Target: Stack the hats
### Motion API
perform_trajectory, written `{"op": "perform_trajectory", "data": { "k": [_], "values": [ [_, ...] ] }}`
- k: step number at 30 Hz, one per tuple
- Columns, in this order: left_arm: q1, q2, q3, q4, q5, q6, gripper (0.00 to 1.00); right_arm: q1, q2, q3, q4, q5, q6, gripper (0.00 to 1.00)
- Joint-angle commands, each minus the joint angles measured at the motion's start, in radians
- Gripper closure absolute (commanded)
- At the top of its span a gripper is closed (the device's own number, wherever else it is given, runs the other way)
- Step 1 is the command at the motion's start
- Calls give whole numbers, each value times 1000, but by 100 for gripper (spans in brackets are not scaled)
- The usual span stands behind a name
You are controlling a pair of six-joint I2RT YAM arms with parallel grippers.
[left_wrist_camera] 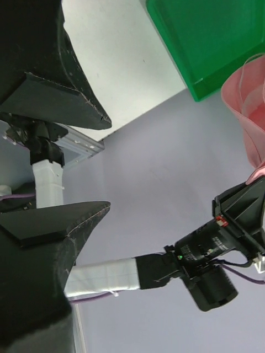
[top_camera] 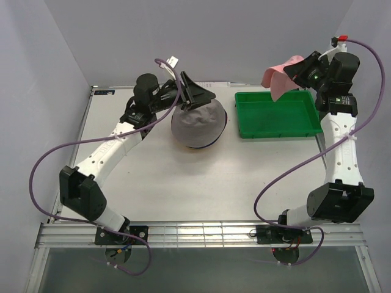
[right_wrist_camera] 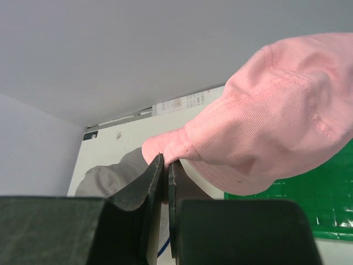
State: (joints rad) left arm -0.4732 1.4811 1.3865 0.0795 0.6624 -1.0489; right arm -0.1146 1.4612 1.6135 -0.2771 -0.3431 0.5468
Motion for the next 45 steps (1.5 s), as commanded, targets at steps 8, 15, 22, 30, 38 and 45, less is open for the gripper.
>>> {"op": "perform_trajectory", "data": {
  "k": [8,15,22,30,38,45],
  "values": [
    [-145,172,180,216,-196,-282,35,19,-202,-119,225,-181,41,92],
    [-174,194,155,282,-309,-436,34,78,-239,-148,250,-205,16,92],
    [-177,223,149,298,-323,-545,34,167,-255,-152,253,-189,-11,92],
    [-180,269,152,336,-296,-615,34,237,-262,-141,240,-165,-53,92],
    [-179,265,155,336,-323,-585,34,256,-288,-106,164,-157,-123,92],
    [-177,263,157,336,-342,-568,35,256,-314,-135,142,-203,-134,92]
  ]
}}
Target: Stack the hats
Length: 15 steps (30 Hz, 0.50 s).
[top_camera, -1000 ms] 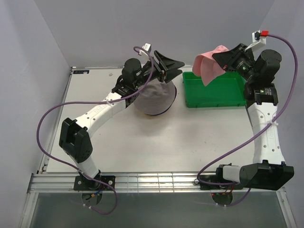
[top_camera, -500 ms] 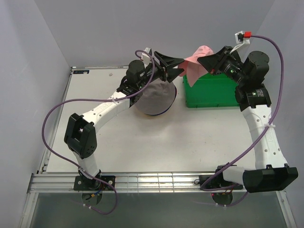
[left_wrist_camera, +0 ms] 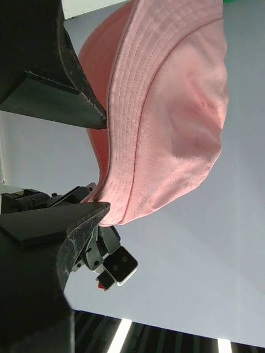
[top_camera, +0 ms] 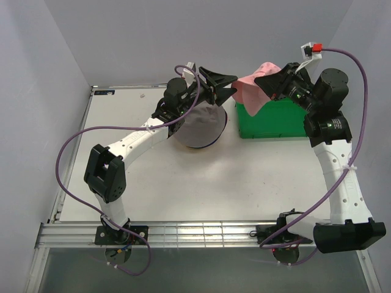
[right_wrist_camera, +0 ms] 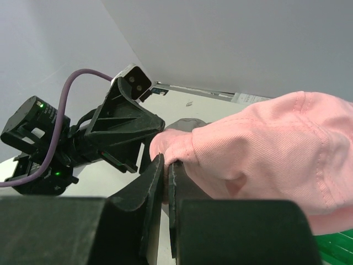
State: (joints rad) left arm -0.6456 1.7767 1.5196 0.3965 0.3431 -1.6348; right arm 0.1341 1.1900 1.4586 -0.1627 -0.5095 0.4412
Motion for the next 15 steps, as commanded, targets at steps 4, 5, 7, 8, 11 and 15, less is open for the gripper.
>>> {"op": "perform_trajectory", "data": {
  "k": [4,5,7,8,11,15],
  "values": [
    [-5,-33,19,19,-27,16,35,7,-58,16,20,-44,-36,92],
    [-5,-30,27,19,-26,20,35,7,-58,17,23,-59,-38,92],
    [-5,-22,36,19,-16,20,36,7,-53,22,26,-79,-35,92],
    [-5,-11,46,19,-13,20,36,7,-50,25,28,-98,-35,92],
    [-5,4,65,19,7,24,37,7,-29,42,15,-141,-38,92],
    [0,7,70,10,20,35,42,7,-12,49,6,-190,-42,92]
  ]
}}
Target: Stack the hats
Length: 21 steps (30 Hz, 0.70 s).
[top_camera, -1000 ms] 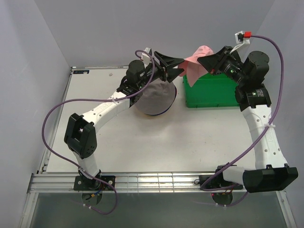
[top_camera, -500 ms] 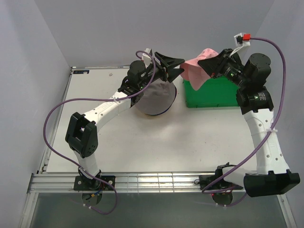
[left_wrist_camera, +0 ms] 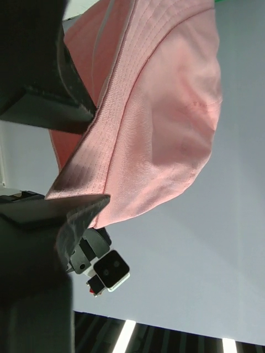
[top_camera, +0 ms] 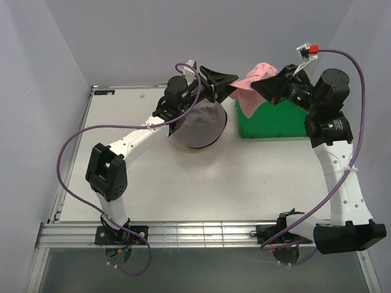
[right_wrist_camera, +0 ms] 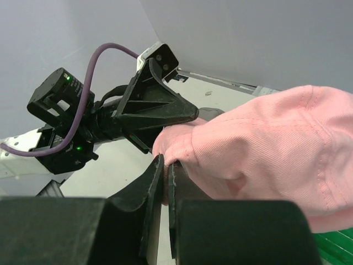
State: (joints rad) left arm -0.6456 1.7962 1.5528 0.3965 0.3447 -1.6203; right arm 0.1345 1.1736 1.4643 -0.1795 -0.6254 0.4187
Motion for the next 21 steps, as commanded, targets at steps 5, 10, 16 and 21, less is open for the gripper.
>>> {"op": "perform_trajectory", "data": {
  "k": [5,10,16,21],
  "values": [
    [41,-6,44,7,60,36,67,7,24,51,-3,-120,-34,92],
    [75,78,143,7,210,54,83,8,75,71,-34,-194,-40,92],
    [98,161,226,10,353,126,93,53,130,76,-80,-231,-83,92],
    [138,229,282,36,465,135,97,122,169,88,-132,-198,-129,92]
  ]
}}
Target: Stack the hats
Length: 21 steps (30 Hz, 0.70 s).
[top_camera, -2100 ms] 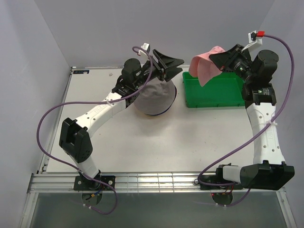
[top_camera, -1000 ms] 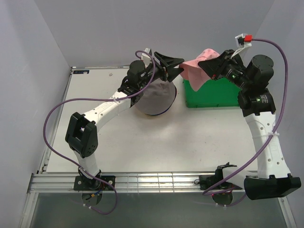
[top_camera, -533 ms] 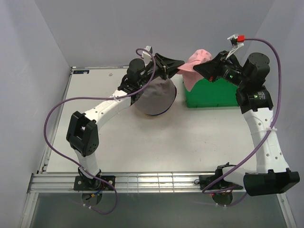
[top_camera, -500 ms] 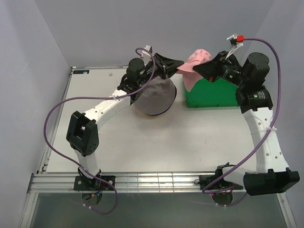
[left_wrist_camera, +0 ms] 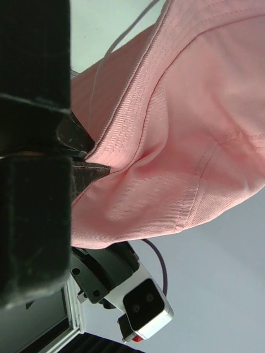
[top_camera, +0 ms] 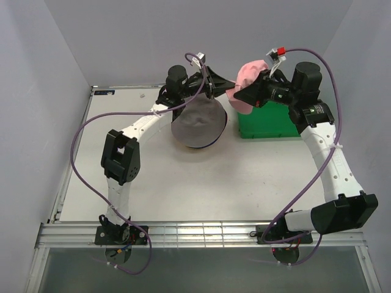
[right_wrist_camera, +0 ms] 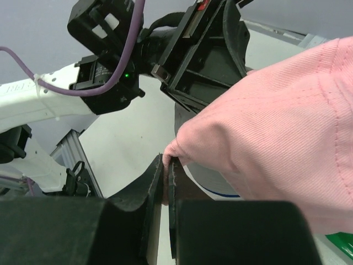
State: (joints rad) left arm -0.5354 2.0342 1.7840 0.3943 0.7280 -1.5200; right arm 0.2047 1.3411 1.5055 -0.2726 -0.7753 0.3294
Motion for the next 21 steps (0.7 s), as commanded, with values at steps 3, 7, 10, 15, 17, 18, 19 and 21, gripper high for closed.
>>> {"op": "perform_trajectory", "data": {
  "k": [3,7,10,15,17,18,19,21],
  "values": [
    [60,-22,22,64,114,40,97,82,21,56,-59,-24,-58,92],
    [110,-52,-14,66,143,64,98,119,46,81,-91,17,-81,92],
    [139,-84,-52,67,157,81,99,151,64,96,-103,42,-90,92],
    [173,-121,-122,84,183,89,100,212,96,119,-116,82,-95,92],
    [189,-143,-165,95,188,92,100,234,107,122,-120,100,-95,92],
    [195,-149,-176,109,191,92,100,255,116,128,-120,108,-96,92],
    [205,-155,-189,116,198,93,100,266,121,131,-123,126,-99,92],
    [218,-173,-215,129,206,98,100,298,135,140,-134,148,-104,92]
  ]
}}
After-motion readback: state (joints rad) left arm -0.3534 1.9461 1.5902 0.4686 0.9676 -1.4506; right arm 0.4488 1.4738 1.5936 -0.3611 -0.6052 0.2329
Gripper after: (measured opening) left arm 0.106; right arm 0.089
